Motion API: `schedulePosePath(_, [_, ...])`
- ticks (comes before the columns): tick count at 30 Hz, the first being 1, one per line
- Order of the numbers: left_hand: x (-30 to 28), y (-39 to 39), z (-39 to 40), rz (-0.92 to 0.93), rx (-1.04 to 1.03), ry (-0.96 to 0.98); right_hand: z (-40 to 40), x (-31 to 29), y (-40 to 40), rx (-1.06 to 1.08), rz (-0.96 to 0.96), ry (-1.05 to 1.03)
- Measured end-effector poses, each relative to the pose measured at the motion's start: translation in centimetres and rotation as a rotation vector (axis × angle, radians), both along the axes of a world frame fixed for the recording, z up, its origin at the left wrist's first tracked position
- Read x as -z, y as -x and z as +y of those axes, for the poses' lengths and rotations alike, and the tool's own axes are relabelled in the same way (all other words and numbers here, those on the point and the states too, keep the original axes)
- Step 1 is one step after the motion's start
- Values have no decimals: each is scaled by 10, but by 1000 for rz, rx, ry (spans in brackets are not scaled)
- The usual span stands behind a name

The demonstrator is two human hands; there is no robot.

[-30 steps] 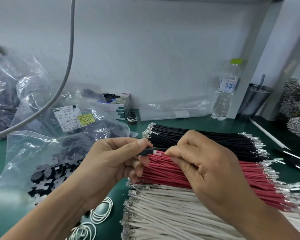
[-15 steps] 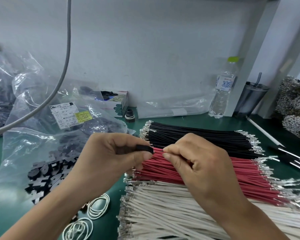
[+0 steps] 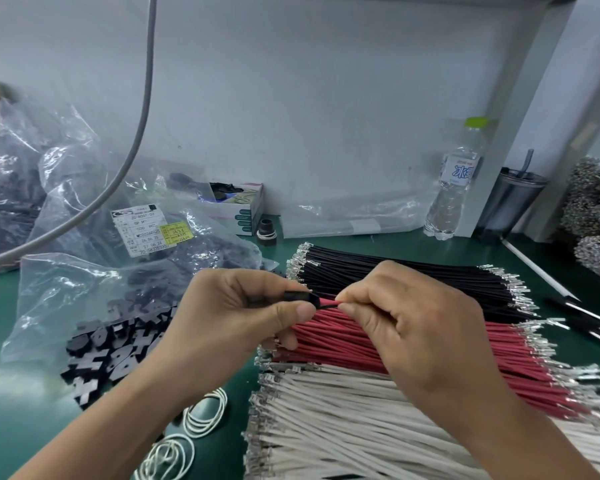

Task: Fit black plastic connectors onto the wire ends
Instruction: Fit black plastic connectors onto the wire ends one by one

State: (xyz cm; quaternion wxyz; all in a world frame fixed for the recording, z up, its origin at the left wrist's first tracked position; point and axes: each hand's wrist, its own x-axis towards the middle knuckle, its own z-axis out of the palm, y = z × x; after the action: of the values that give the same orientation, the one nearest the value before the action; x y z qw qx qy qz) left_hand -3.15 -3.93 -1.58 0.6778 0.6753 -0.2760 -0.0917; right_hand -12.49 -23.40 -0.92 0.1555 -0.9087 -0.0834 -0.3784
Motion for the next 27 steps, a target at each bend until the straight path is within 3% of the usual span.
schedulePosePath(3, [1, -2, 1, -28, -63, -45, 1, -4, 5, 43, 41, 65])
schedulePosePath(7, [1, -5, 3, -53, -107, -48, 4, -2, 8, -78, 385, 88])
schedulePosePath(10, [4, -6, 2, -62, -110, -48, 7, 8, 6, -117, 486, 142])
schedulePosePath(18, [6, -10, 3, -41, -108, -31, 5, 5, 5, -101, 505, -30])
schedulePosePath(27, [7, -13, 5, 1, -88, -16, -6, -2, 5, -84, 331, -178])
